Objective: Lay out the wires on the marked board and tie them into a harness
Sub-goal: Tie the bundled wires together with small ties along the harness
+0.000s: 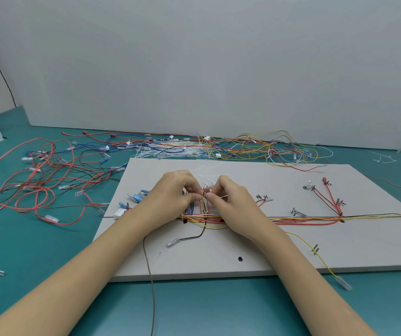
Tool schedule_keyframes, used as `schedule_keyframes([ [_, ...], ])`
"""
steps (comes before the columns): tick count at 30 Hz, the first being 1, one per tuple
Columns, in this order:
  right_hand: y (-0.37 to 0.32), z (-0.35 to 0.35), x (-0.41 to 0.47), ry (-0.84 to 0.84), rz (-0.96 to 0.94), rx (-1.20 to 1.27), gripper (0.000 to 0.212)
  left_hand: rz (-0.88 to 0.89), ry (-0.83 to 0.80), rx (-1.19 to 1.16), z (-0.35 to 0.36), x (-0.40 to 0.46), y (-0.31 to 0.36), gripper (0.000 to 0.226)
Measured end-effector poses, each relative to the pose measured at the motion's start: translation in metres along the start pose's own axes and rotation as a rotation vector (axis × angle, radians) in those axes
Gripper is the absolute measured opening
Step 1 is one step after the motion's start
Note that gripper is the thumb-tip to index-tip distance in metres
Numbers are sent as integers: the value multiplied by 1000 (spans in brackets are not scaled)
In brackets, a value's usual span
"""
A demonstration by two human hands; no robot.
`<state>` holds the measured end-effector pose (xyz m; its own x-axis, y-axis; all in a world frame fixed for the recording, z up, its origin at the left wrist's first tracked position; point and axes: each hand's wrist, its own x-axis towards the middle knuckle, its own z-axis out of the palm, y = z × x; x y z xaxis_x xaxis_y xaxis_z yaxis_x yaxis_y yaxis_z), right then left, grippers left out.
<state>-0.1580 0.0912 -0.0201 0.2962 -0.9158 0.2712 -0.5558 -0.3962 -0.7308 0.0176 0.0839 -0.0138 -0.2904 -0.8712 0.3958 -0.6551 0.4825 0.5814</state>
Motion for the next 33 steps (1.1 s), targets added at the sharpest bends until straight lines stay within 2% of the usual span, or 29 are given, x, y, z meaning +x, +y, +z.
schedule_keyframes([
  [10, -3, -2, 4, -68, 8, -63, 25, 47, -51, 51, 2, 1, -4, 8],
  [18, 0, -7, 0, 13, -35, 47, 25, 36, -65, 33, 5, 0, -4, 9],
  [23, 6, -6, 1, -36, 41, -8, 21, -16, -82, -12, 4, 1, -4, 16],
  [29, 4, -8, 3, 147, 15, 42, 21, -24, -100, 73, 0, 2, -5, 17],
  [33, 5, -12, 2, 159, 47, 120, 16, -61, -169, 74, -5, 3, -3, 12],
])
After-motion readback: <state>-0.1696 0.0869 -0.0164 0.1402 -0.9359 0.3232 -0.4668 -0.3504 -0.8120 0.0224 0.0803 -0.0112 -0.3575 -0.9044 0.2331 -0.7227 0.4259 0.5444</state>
